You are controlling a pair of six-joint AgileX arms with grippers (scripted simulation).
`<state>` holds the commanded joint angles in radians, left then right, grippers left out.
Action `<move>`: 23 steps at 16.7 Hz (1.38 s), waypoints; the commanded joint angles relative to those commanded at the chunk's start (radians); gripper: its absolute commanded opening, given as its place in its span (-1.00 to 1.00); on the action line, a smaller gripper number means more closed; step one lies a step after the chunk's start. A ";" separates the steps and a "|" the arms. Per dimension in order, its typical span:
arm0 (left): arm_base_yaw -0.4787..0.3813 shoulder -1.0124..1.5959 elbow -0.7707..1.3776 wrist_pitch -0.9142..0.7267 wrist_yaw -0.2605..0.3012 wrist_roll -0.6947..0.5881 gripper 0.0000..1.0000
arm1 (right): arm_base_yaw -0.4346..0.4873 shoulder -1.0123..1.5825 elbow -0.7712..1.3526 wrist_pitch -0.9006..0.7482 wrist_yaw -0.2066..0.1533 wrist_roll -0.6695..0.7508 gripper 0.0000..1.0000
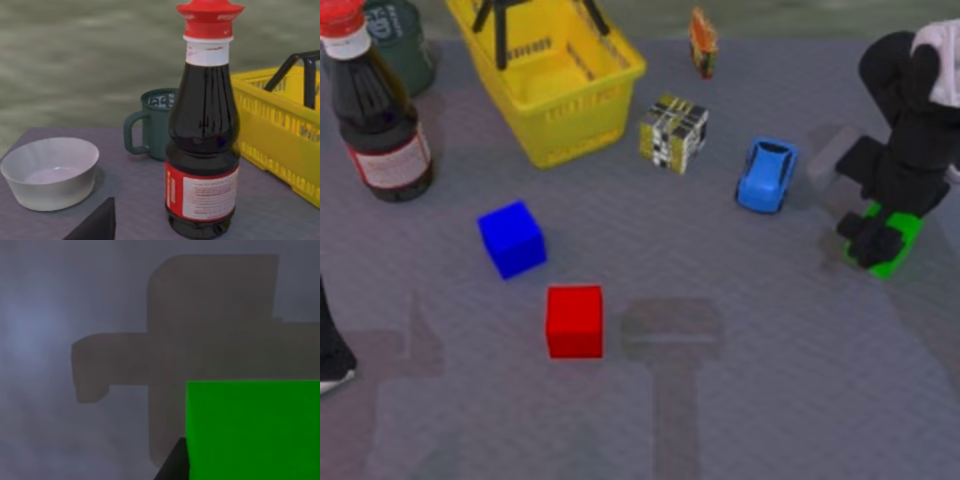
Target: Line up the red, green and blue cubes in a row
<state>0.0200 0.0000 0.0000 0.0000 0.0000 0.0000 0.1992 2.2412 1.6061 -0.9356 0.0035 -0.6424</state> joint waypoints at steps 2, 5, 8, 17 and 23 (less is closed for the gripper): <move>0.000 0.000 0.000 0.000 0.000 0.000 1.00 | 0.000 0.000 0.000 0.000 0.000 0.000 -1.00; 0.000 0.000 0.000 0.000 0.000 0.000 1.00 | 0.000 0.000 0.000 0.000 0.000 0.000 -1.00; 0.000 0.000 0.000 0.000 0.000 0.000 1.00 | 0.000 0.000 0.000 0.000 0.000 0.000 -1.00; 0.000 0.000 0.000 0.000 0.000 0.000 1.00 | 0.004 -0.065 0.141 -0.211 0.000 -0.001 -1.00; 0.000 0.000 0.000 0.000 0.000 0.000 1.00 | 0.004 -0.074 0.161 -0.238 0.000 0.000 -1.00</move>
<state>0.0200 0.0000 0.0000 0.0000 0.0000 0.0000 0.2028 2.1668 1.7675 -1.1732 0.0030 -0.6426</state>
